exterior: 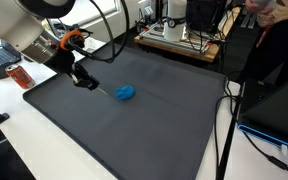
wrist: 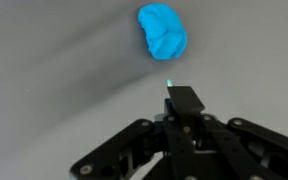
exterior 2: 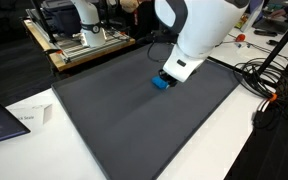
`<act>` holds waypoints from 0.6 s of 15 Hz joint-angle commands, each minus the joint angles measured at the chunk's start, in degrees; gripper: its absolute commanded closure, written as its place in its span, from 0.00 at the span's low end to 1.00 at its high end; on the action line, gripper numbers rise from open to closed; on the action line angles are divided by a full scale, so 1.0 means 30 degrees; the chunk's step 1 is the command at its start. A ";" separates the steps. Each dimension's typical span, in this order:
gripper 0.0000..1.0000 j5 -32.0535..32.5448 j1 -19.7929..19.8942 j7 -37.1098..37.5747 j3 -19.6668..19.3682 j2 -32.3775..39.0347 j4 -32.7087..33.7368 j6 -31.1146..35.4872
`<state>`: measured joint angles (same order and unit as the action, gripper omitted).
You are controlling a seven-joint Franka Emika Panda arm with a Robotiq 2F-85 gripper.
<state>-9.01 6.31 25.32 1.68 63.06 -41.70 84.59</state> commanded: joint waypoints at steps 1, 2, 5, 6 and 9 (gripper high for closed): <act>0.95 -0.1325 0.1103 -0.0721 0.0952 0.1049 0.1418 -0.0828; 0.95 -0.1567 0.1353 -0.0894 0.1151 0.1185 0.1496 -0.0802; 0.95 -0.2480 0.2183 -0.1390 0.1855 0.1589 0.1762 -0.0895; 0.95 -0.2761 0.2473 -0.1526 0.2069 0.1720 0.1838 -0.0949; 0.95 -0.3566 0.3263 -0.1737 0.2692 0.2007 0.2013 -0.1021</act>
<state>-16.44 13.57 21.33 7.36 66.74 -39.31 83.77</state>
